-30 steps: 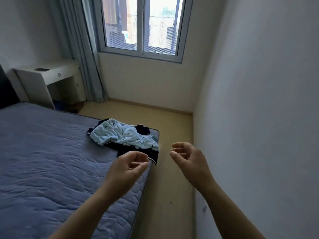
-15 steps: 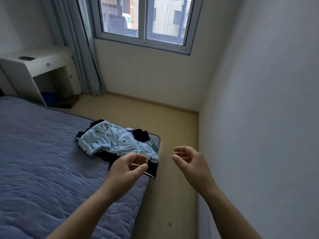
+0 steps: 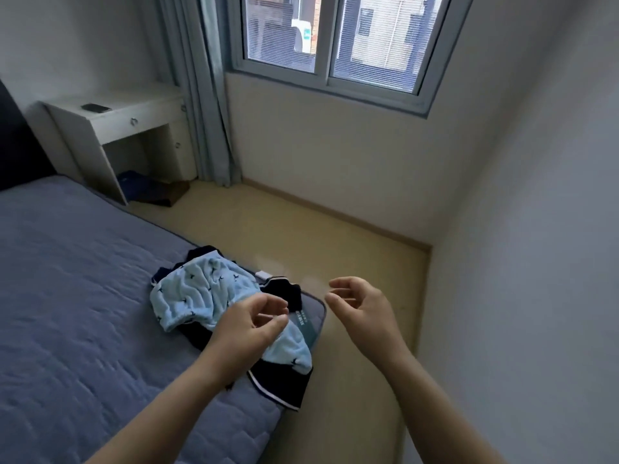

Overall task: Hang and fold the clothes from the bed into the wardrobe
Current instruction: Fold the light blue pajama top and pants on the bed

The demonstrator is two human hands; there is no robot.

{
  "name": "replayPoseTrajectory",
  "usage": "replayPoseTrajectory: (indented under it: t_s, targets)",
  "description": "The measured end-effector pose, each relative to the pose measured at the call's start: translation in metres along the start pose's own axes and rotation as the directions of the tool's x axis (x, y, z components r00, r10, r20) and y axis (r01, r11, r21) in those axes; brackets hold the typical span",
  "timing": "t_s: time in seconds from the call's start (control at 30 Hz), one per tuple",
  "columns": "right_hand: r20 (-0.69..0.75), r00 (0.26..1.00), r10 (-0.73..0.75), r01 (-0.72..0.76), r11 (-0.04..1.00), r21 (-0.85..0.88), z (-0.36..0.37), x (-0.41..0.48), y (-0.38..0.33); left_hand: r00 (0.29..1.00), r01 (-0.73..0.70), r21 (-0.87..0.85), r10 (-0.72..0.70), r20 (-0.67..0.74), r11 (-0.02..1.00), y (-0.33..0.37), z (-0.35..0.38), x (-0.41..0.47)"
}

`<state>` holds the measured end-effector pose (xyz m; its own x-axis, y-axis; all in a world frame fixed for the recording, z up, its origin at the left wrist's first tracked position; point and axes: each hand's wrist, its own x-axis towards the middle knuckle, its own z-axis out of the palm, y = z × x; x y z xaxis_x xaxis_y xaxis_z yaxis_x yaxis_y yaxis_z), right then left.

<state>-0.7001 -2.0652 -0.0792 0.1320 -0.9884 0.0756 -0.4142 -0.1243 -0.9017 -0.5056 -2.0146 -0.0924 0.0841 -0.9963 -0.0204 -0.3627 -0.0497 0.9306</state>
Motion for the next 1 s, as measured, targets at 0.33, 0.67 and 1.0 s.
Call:
replayPoseTrajectory:
  t_s: [0.33,0.67,1.0]
  targets:
    - [0.077,0.997,0.02,-0.017,0.999,-0.042,0.02,0.168,0.027,0.993,0.06,-0.025,-0.062,-0.102,0.998,-0.019,-0.013,0.165]
    - [0.237,0.971,0.013,-0.009,1.0,-0.02,0.057,0.316,0.042,0.951,0.176,-0.075,-0.189,-0.244,0.982,-0.041,-0.031,0.278]
    - [0.577,0.814,-0.071,0.138,0.988,-0.073,0.079,0.473,0.07,0.755,0.3,-0.172,-0.344,-0.558,0.938,-0.061,0.004,0.35]
